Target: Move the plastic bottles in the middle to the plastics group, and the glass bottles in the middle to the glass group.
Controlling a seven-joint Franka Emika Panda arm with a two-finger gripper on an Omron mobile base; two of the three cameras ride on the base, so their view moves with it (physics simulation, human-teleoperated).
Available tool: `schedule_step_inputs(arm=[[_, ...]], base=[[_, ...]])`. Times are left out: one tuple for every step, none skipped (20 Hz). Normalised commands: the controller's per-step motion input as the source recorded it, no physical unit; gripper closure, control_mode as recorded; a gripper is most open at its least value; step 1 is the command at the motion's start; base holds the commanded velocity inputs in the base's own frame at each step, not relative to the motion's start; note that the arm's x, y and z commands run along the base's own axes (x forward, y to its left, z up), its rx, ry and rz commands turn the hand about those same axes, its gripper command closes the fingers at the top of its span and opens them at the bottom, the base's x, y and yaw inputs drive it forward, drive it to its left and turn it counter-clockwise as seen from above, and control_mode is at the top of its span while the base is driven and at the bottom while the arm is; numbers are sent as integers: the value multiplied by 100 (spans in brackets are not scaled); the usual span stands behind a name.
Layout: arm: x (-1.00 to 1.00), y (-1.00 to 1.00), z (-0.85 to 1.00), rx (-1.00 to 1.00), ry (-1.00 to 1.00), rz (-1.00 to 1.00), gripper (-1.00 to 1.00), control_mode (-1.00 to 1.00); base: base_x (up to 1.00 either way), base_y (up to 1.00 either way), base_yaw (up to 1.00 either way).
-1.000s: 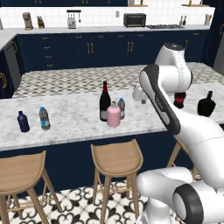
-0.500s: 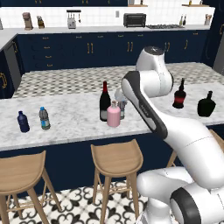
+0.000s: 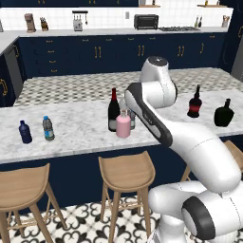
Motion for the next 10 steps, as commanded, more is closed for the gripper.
schedule_step_inputs(arm=[[52, 0, -46, 0, -9, 0, -100, -100], [52, 0, -46, 0, -9, 0, -100, -100], [52, 0, -44, 0, -7, 0, -100, -100], [51, 0, -44, 0, -8, 0, -100, -100], [50, 0, -42, 0, -7, 0, -100, -100], [51, 0, -44, 0, -8, 0, -100, -100], [51, 0, -46, 0, -7, 0, -100, -100], [49, 0, -46, 0, -7, 0, -100, -100], [45, 0, -42, 0, -6, 1, -100, -100], [45, 0, -41, 0, -5, 1, -100, -100]], base=[[0, 0, 0], [0, 0, 0], [0, 0, 0], [0, 0, 0], [0, 0, 0], [0, 0, 0], [0, 0, 0], [0, 0, 0], [0, 0, 0], [0, 0, 0]])
